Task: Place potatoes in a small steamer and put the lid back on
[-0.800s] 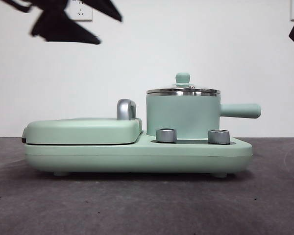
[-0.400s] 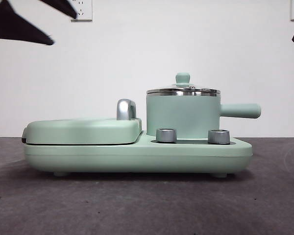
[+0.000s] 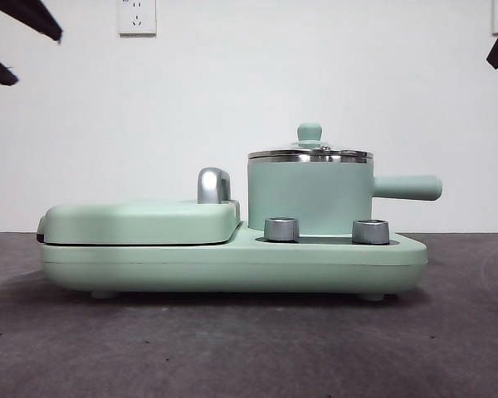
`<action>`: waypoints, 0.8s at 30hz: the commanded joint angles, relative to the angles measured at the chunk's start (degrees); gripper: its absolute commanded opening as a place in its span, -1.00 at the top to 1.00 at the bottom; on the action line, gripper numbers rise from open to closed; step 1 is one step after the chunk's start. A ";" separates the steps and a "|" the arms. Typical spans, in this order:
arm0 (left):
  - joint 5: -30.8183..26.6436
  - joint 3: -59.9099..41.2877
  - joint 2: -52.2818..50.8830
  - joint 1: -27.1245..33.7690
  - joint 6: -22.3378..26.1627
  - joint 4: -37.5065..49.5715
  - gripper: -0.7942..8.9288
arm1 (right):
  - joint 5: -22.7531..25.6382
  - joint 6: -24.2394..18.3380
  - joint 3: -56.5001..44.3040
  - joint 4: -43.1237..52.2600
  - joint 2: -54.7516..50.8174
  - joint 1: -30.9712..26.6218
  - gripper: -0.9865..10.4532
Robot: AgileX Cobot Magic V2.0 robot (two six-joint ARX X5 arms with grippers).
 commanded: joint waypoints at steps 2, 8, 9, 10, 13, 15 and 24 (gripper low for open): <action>-0.28 0.22 -1.36 -0.02 1.25 -3.26 0.14 | -0.11 -0.66 0.13 0.46 0.17 0.31 0.31; -0.26 0.24 -2.49 -0.07 3.58 -4.48 0.82 | -1.01 -1.25 0.13 1.03 -0.20 0.31 0.80; -0.26 0.24 -2.60 -0.07 3.52 -4.81 0.82 | -2.14 -1.29 0.13 1.01 -0.20 0.31 0.80; -0.28 0.24 -2.71 -0.07 3.58 -4.96 0.82 | -2.45 -1.31 0.13 1.05 -0.22 0.31 0.80; -0.28 0.24 -3.15 -0.07 3.56 -4.59 0.82 | -2.56 -1.29 0.13 1.09 -0.22 0.31 0.80; -0.28 0.24 -3.28 -0.07 3.56 -4.59 0.82 | -2.56 -1.29 0.13 1.09 -0.22 0.31 0.80; -1.20 0.22 -3.69 0.22 8.55 -4.52 0.82 | -2.56 -1.31 0.13 1.11 -0.22 0.31 0.80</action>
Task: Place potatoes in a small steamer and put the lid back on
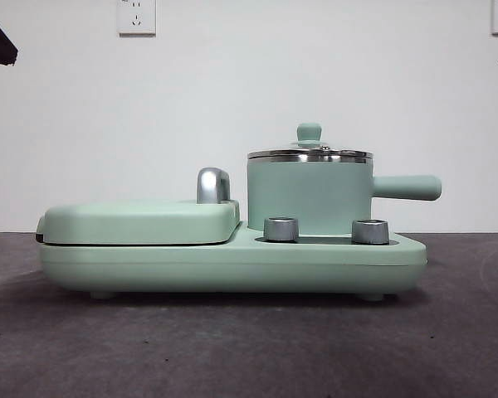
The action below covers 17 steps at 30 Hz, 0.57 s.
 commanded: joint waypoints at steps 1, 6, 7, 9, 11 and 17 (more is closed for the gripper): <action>-1.16 -0.17 -0.68 0.55 8.09 0.59 0.82 | 0.00 -0.28 0.15 0.50 0.13 0.31 0.80; -4.76 -9.40 -9.11 4.15 8.68 6.14 0.82 | 0.00 -0.28 0.15 0.55 0.13 0.31 0.80; -6.64 -12.02 -11.52 5.01 8.09 7.32 0.82 | 0.00 -0.31 0.15 0.57 0.13 0.31 0.80; -11.39 -17.05 -16.06 6.78 6.84 9.42 0.82 | 0.00 -0.28 0.15 0.57 0.13 0.31 0.80; -15.52 -21.79 -20.39 8.59 4.96 11.43 0.82 | 0.00 -0.31 0.15 0.57 0.13 0.31 0.80; -18.25 -31.65 -31.41 12.83 2.58 14.51 0.82 | 0.00 -0.28 0.15 1.16 0.13 0.31 0.80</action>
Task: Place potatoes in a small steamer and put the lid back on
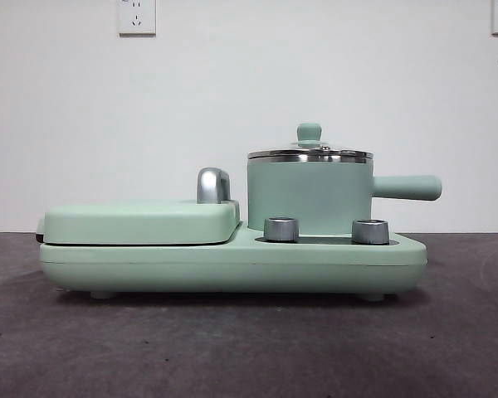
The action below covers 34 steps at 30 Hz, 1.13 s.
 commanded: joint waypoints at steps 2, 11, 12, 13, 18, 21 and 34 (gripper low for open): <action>-0.02 -4.31 -5.66 1.62 -1.31 2.73 0.82 | 0.00 -0.28 0.13 1.11 0.13 0.31 0.80; 0.07 -6.45 -5.01 2.08 -2.03 4.39 0.82 | 0.00 -0.31 0.15 2.75 0.13 0.31 0.80; 0.07 -6.45 -5.16 2.08 -2.03 4.39 0.82 | 0.00 -0.31 0.15 2.73 0.13 0.31 0.80; 0.07 -6.45 -5.20 2.08 -2.03 4.42 0.82 | 0.00 -0.31 0.15 2.73 0.13 0.31 0.80; 0.07 -6.45 -5.20 2.08 -2.03 4.39 0.82 | 0.00 -0.31 0.15 2.73 0.13 0.31 0.80; 0.07 -6.45 -5.20 2.08 -2.03 4.39 0.82 | 0.00 -0.31 0.15 2.73 0.13 0.31 0.80; 0.07 -6.45 -5.20 2.08 -2.03 4.39 0.82 | 9.70 -11.50 -16.48 16.81 -15.82 -12.35 0.80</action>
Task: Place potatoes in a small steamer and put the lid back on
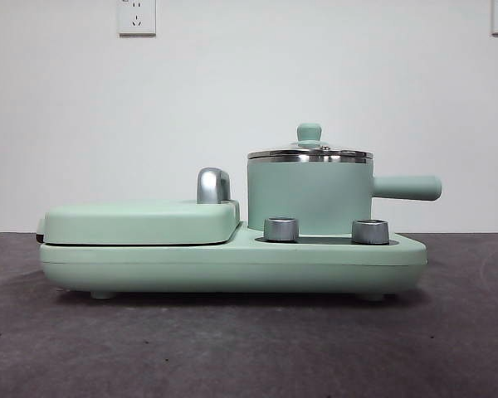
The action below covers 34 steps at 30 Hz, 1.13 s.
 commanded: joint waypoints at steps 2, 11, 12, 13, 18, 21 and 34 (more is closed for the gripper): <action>0.13 -1.11 -0.07 -0.07 -0.07 -0.37 0.82 | 4.20 -2.51 -11.32 11.43 -7.52 -4.92 0.80; 0.15 -1.11 -0.07 -0.07 -0.07 -0.37 0.82 | 4.07 -0.85 -27.15 21.40 -19.41 -10.69 0.80; 0.15 -1.11 -0.07 -0.07 -0.07 -0.37 0.82 | 4.24 -0.92 -27.02 20.20 -20.41 -10.91 0.80; 0.15 -1.11 -0.07 -0.07 -0.07 -0.37 0.82 | 4.28 -0.85 -27.02 19.78 -20.41 -11.04 0.80; 0.13 -1.05 -0.07 -0.07 -0.07 -0.39 0.82 | 2.05 1.14 -27.02 20.09 -20.39 -11.28 0.80; 0.15 -1.05 -0.07 -0.07 -0.07 -0.39 0.82 | 2.34 1.14 -26.99 20.85 -20.39 -11.26 0.80; 0.15 -1.05 -0.07 -0.07 -0.07 -0.37 0.82 | 2.71 1.14 -26.99 20.94 -20.39 -11.26 0.80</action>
